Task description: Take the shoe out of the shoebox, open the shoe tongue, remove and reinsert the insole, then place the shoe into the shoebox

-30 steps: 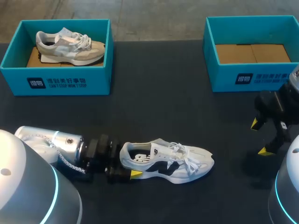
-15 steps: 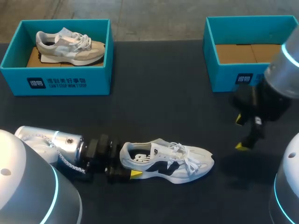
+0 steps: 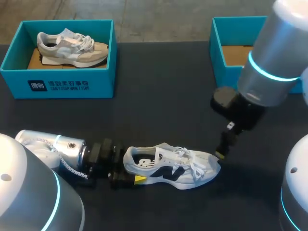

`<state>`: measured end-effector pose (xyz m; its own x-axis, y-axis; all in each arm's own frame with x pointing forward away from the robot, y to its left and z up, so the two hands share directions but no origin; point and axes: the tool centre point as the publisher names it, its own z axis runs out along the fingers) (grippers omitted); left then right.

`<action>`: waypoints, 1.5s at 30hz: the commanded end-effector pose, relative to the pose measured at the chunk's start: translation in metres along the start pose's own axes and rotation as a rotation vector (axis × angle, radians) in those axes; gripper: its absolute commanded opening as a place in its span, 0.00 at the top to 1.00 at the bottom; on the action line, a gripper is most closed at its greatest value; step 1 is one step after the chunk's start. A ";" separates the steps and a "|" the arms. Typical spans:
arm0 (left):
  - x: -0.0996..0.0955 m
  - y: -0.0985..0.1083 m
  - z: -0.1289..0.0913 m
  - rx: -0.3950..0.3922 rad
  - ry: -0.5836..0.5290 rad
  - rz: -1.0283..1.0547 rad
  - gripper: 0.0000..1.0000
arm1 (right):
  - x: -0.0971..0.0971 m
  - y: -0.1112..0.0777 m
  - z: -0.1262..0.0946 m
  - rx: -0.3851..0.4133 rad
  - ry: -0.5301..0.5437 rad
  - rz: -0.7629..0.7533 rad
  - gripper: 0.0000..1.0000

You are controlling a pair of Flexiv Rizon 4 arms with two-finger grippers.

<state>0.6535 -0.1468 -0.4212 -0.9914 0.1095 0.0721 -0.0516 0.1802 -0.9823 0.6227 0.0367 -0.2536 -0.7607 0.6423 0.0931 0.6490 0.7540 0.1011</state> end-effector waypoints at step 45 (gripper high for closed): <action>-0.001 0.000 0.000 -0.002 -0.002 0.000 1.00 | 0.084 0.092 0.035 0.108 -0.435 0.672 0.00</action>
<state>0.6535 -0.1469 -0.4211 -0.9913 0.1098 0.0722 -0.0516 0.1802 -0.9823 0.6223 0.1399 -0.2666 -0.1845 0.9797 -0.0780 0.9800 0.1894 0.0609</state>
